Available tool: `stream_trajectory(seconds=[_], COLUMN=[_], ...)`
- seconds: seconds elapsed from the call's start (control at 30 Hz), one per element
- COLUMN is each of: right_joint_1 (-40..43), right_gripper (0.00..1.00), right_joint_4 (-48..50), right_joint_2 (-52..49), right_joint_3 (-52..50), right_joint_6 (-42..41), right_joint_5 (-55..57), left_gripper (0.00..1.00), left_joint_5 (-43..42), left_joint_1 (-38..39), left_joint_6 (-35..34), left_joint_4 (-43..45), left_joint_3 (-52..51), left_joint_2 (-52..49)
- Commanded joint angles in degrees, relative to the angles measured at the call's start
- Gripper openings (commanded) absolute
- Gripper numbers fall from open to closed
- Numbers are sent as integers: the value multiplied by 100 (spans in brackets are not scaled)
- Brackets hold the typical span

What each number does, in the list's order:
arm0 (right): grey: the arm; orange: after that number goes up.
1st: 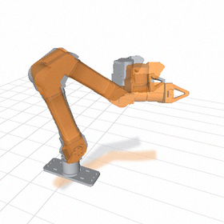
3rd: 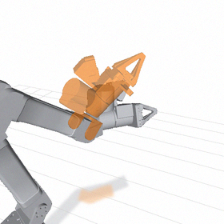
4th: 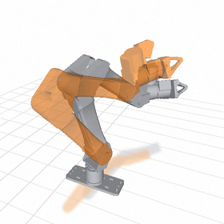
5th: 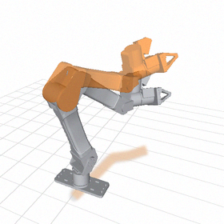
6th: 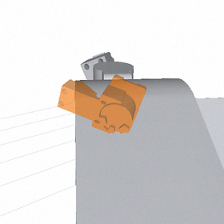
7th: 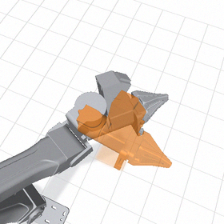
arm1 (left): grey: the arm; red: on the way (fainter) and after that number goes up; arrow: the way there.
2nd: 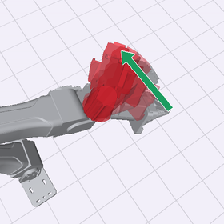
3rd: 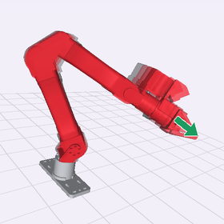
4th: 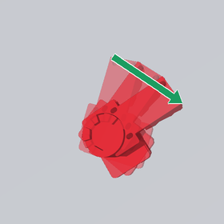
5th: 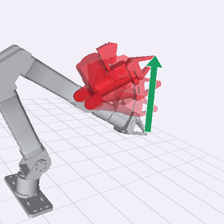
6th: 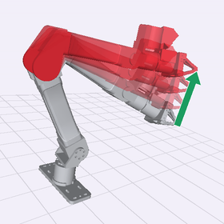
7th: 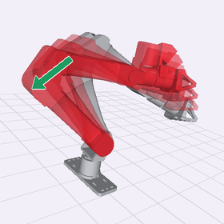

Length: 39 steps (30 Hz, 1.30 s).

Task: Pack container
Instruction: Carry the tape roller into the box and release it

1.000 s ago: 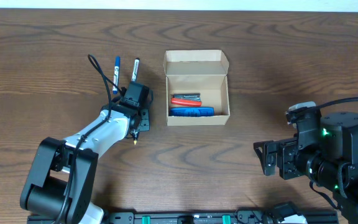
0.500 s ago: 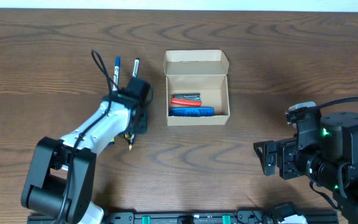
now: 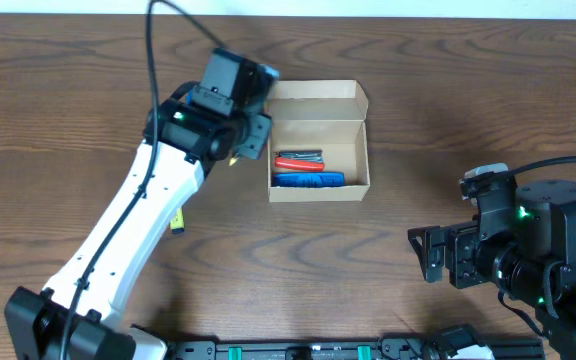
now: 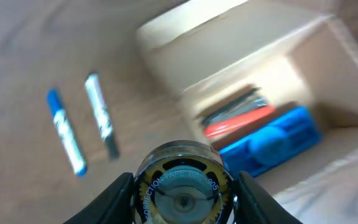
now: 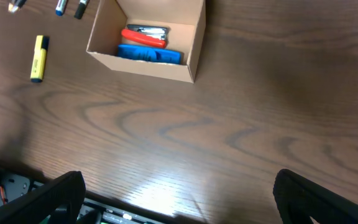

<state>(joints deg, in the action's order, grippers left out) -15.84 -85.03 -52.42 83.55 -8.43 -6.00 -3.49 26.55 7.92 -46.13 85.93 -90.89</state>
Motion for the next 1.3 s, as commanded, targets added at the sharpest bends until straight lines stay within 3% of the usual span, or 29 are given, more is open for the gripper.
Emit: stream_trajectory(seconds=[0.0, 0.4, 0.57, 0.8, 1.27], right_joint_1=[-37, -37, -37, -37, -37], right_gripper=[99, 99, 99, 99, 99], right_joint_4=[-7, -7, -7, -7, -7], right_joint_2=[2, 2, 2, 2, 2], right_joint_3=[2, 2, 2, 2, 2], right_joint_6=[79, 79, 79, 79, 79], right_joint_5=[-24, -24, -24, -24, -24], left_gripper=[18, 18, 18, 18, 17], left_joint_5=[-363, -367, -413, -994, -1392], left_joint_1=[291, 953, 953, 955, 951], left_joint_6=[1207, 3740, 4271, 4470, 4789], left_joint_4=[9, 306, 321, 667, 765], left_joint_3=[136, 136, 136, 136, 133], left_joint_2=[-17, -839, -1255, -1497, -1829])
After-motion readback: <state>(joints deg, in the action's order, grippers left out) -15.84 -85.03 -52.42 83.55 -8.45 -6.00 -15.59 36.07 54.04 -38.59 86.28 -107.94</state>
